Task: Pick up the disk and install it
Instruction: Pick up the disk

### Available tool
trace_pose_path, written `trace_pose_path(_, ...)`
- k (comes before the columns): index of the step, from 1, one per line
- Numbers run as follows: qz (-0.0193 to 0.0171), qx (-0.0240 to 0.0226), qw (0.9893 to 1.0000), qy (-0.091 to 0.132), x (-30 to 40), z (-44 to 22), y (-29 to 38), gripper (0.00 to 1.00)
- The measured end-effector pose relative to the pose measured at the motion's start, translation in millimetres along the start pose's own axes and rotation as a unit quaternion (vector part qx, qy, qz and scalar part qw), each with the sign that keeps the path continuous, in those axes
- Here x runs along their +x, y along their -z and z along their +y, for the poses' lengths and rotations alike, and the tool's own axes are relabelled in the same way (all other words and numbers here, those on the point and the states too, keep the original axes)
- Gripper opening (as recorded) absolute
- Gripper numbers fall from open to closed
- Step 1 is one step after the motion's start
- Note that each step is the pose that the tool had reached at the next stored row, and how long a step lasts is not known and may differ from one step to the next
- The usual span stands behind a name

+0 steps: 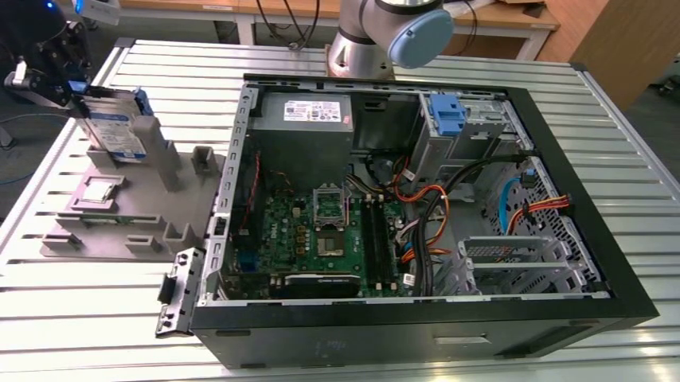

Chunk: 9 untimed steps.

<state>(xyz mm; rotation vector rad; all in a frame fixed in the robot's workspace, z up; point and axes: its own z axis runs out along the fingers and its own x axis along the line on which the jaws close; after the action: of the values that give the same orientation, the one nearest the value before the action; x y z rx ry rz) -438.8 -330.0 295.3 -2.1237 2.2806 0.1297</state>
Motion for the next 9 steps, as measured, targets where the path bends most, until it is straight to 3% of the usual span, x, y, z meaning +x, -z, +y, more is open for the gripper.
trace_pose_path(9,0.0,0.0,1.0,0.0,0.0,0.0,-0.4,0.37)
